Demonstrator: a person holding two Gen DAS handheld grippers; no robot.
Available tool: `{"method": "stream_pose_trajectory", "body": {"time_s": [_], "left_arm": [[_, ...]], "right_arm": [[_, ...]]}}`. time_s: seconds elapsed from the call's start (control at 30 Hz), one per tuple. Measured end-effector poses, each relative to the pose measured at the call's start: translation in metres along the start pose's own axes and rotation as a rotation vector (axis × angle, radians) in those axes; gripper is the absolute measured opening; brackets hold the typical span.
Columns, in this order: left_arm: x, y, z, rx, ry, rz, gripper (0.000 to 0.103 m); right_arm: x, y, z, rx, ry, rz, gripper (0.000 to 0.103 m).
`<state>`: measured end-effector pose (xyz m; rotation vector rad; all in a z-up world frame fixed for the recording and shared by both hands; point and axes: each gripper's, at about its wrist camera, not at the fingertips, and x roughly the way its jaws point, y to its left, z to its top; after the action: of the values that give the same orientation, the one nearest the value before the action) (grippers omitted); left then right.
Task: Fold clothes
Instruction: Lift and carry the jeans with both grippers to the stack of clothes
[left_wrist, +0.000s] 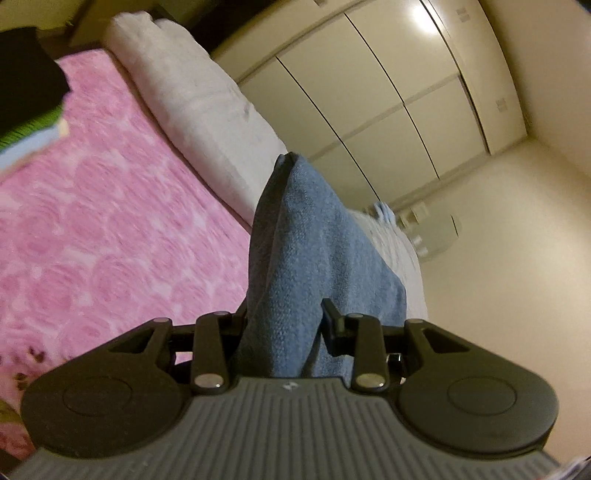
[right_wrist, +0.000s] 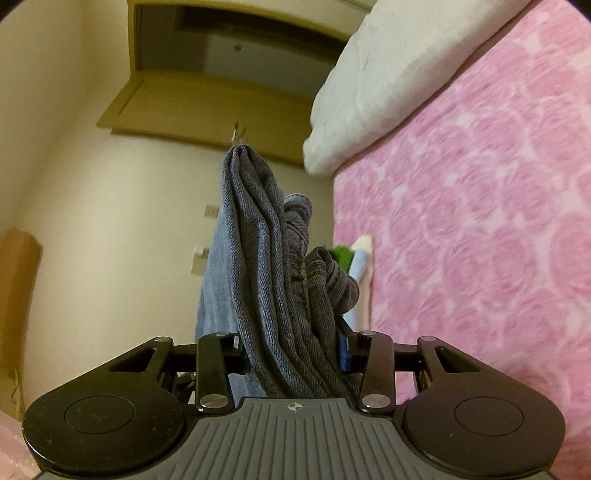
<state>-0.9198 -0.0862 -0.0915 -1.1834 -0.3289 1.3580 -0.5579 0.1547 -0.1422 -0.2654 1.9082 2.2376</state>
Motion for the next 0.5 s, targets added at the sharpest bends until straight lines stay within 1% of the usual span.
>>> {"method": "stream_pose_trajectory", "body": {"time_s": [0.13,0.27,0.33,0.4,0.5], "left_arm": [[-0.023,0.004,0.001,-0.026,-0.086,0.046,0.03],[-0.043,0.009,0.006,-0.049,-0.145,0.098,0.03],[-0.054,0.016,0.013,-0.063,-0.162,0.114,0.03],[-0.063,0.028,0.024,-0.067,-0.175,0.131,0.03],[-0.076,0.06,0.051,-0.072,-0.171,0.143,0.03]], "right_arm": [[0.034,0.009,0.008,-0.035,0.072,0.03,0.04],[0.06,0.017,0.009,-0.041,0.134,0.051,0.04],[0.075,0.023,0.01,-0.041,0.162,0.057,0.04],[0.1,0.025,0.007,-0.035,0.174,0.059,0.04],[0.141,0.027,0.0,-0.026,0.184,0.06,0.04]]}}
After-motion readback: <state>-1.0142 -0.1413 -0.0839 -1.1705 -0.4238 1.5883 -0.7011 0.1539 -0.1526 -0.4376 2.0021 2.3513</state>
